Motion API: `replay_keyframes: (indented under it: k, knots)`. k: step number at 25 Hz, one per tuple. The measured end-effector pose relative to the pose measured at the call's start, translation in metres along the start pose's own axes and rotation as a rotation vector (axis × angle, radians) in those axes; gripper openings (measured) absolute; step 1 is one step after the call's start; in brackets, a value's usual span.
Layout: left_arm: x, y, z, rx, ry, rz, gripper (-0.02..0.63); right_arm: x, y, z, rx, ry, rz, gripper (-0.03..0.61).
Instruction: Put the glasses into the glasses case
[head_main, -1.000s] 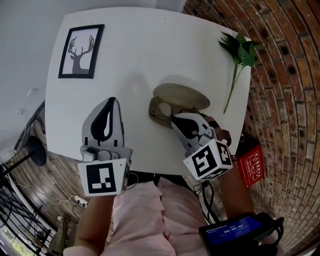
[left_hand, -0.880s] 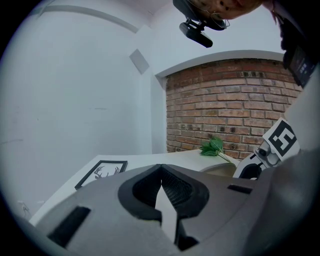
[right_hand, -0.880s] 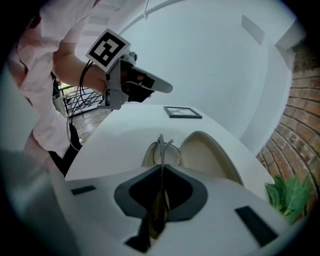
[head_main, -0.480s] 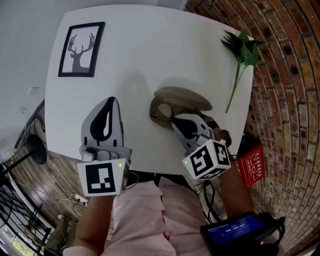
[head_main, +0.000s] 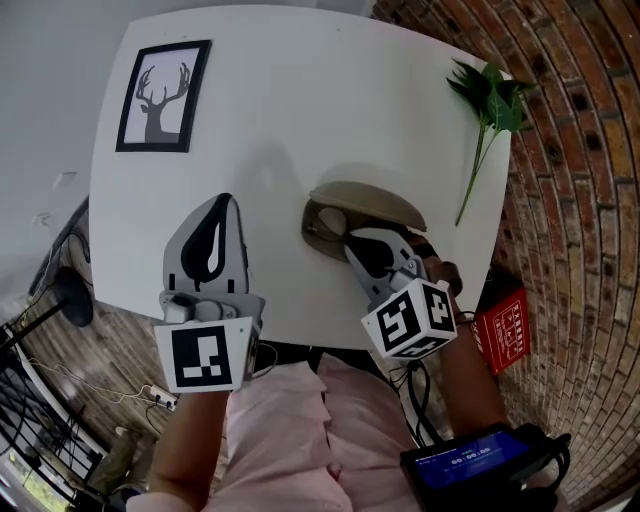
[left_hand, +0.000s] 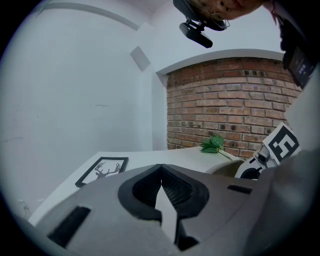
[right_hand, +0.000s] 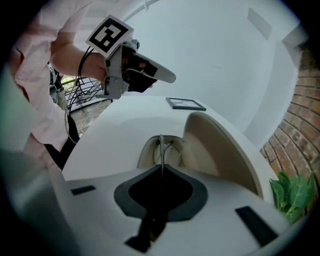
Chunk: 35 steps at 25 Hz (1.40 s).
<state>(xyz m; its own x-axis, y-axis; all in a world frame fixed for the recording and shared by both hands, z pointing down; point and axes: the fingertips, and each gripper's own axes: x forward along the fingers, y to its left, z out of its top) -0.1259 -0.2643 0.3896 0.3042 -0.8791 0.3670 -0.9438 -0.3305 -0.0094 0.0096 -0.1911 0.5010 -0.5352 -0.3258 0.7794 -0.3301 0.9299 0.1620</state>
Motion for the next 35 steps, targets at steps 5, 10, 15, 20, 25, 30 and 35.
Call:
replay_keyframes:
  k: [5,10,15,20,25,30,35]
  knots:
    - [0.001,0.002,-0.003,-0.004,0.008,-0.001,0.009,0.001,-0.001,0.001,0.004,-0.001,-0.004,0.020]
    - [0.002,0.003,-0.004,-0.003,0.008,-0.002,0.009,0.002,-0.001,0.001,0.018,0.008,0.001,0.023]
    - [0.003,0.000,-0.002,-0.001,0.007,-0.008,0.009,-0.001,0.000,0.001,0.033,0.007,0.005,0.063]
    - [0.003,-0.007,0.000,0.005,0.000,-0.020,0.009,-0.007,-0.002,0.002,0.035,-0.002,-0.009,0.092]
    - [0.001,-0.011,-0.001,0.008,0.004,-0.023,0.009,-0.011,-0.005,0.003,0.031,-0.014,-0.042,0.098]
    - [0.002,-0.015,0.001,0.011,0.000,-0.033,0.009,-0.018,-0.008,0.006,0.038,-0.026,-0.062,0.098]
    - [0.002,-0.018,0.004,0.015,-0.004,-0.039,0.009,-0.027,-0.011,0.013,0.052,-0.054,-0.069,0.103]
